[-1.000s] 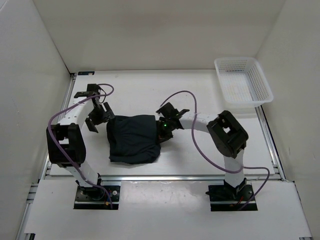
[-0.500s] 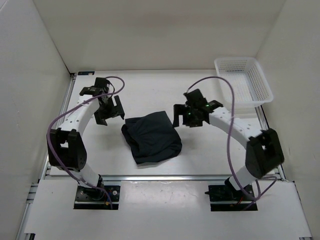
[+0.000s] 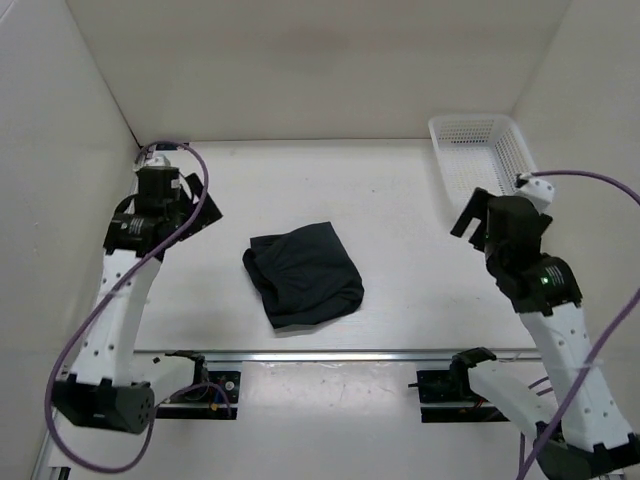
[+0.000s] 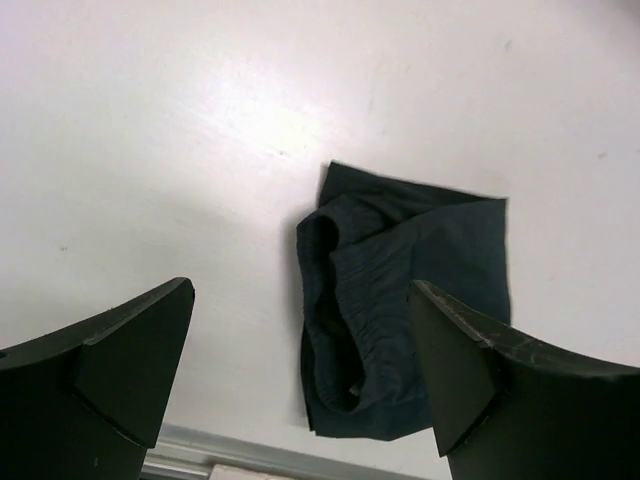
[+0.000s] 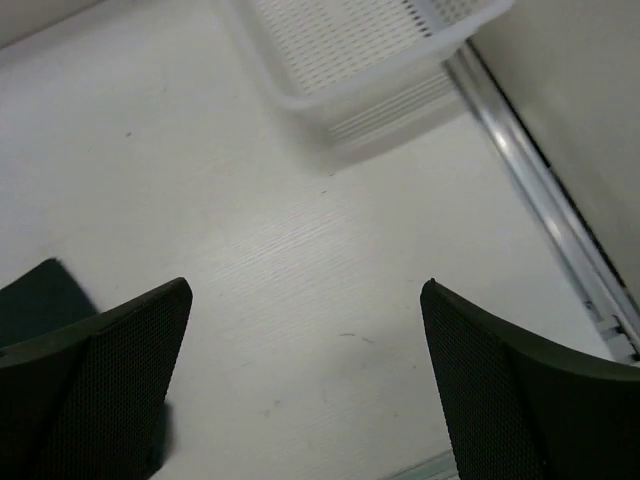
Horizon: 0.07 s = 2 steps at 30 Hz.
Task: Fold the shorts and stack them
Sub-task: Fold the shorts
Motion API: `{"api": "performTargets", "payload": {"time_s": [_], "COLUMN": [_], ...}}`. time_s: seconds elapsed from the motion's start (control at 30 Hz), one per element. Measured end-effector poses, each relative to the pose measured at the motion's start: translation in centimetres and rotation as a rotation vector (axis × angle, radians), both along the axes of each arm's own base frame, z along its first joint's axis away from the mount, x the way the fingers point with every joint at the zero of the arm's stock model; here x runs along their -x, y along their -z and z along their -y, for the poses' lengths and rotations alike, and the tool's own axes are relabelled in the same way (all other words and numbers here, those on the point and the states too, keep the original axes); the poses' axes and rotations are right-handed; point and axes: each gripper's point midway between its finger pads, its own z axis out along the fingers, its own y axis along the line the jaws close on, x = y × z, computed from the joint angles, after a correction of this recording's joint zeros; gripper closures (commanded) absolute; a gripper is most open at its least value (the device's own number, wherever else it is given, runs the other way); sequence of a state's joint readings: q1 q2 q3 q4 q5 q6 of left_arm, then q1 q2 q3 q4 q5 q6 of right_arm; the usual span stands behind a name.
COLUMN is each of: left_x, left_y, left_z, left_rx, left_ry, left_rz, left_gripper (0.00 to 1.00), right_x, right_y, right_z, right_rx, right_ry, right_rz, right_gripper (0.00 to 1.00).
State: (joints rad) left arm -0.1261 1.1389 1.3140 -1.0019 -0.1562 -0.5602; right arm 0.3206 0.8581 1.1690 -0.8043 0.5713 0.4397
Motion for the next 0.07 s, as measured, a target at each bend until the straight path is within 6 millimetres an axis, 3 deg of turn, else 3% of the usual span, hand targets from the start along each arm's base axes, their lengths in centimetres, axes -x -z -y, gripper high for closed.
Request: {"api": "performTargets", "payload": {"time_s": [0.07], "left_x": [0.66], "left_y": [-1.85], "left_z": [-0.32], "left_rx": [0.004], "left_ry": [-0.016], "left_rz": [0.074], "left_gripper": [0.00], "right_x": [1.34], "right_y": [-0.37], "right_z": [1.52], "right_rx": [0.029], "right_ry": [0.054], "right_rz": [0.018], "right_gripper": [0.00]}}
